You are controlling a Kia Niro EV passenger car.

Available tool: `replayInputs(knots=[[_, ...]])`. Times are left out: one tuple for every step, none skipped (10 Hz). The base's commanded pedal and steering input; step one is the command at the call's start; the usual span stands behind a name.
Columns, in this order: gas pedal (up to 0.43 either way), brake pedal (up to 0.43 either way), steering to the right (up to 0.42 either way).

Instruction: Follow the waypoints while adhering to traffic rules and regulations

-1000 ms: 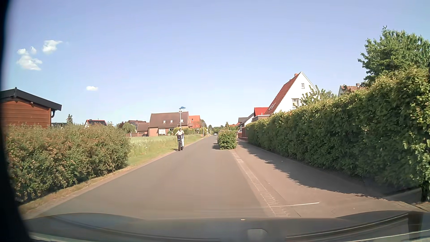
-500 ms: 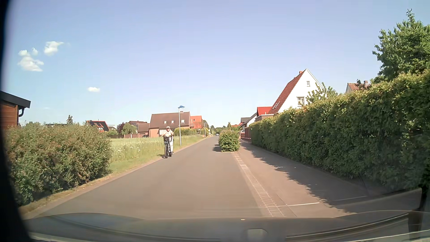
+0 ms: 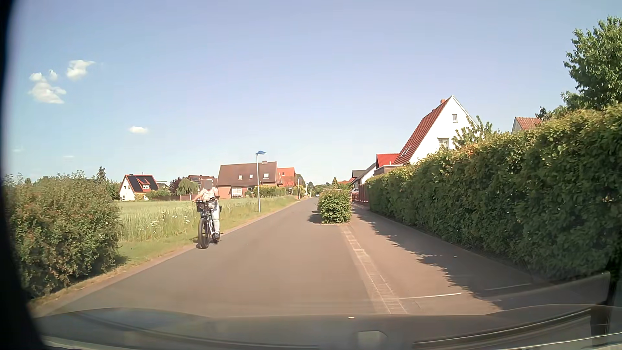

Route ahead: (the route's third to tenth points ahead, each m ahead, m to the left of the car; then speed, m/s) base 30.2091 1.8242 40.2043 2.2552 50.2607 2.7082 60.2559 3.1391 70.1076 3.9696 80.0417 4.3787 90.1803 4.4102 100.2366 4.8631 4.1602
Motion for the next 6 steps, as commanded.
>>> replayInputs(knots=[[0.087, 0.006, -0.021], [0.087, 0.006, -0.021], [0.087, 0.006, -0.022], [0.087, 0.006, -0.024], [0.087, 0.006, -0.026], [0.087, 0.006, -0.029]])
